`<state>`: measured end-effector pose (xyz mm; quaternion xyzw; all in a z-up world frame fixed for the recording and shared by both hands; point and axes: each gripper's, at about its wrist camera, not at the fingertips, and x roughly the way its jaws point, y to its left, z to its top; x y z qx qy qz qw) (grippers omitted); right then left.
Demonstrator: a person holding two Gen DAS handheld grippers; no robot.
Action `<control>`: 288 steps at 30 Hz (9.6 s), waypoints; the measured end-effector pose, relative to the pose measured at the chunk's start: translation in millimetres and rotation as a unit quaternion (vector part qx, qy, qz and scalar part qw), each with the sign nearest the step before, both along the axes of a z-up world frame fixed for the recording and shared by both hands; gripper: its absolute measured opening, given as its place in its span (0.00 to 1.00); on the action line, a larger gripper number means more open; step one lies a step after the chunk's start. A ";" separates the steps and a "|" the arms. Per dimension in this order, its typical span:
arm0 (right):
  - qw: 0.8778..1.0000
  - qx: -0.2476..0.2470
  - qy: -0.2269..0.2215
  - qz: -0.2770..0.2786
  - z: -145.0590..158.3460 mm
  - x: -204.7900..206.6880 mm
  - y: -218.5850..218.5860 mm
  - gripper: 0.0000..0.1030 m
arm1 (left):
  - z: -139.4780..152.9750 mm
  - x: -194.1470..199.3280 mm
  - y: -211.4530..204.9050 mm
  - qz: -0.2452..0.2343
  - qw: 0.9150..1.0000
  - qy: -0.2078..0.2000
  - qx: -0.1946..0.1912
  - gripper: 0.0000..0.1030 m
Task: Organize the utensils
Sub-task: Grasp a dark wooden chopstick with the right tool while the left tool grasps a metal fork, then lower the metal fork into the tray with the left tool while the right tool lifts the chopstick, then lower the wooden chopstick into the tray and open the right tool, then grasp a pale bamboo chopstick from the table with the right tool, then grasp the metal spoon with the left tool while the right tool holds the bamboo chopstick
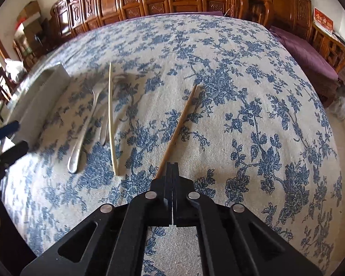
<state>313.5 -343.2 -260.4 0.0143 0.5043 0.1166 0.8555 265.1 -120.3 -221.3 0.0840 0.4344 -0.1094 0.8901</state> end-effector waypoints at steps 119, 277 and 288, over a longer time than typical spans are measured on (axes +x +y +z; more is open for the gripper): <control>0.984 0.045 -0.106 0.134 107.4 -19.5 189.6 0.06 | 52.2 22.1 164.1 0.067 0.998 -0.012 0.010 0.01; 0.999 -0.012 -0.026 0.031 -9.1 25.9 -12.1 0.06 | 18.2 53.8 10.2 0.009 0.999 0.000 -0.048 0.92; 0.998 -0.011 -0.039 0.047 -9.7 26.8 -13.6 0.06 | -19.2 109.7 -39.6 0.021 0.998 0.055 -0.038 0.77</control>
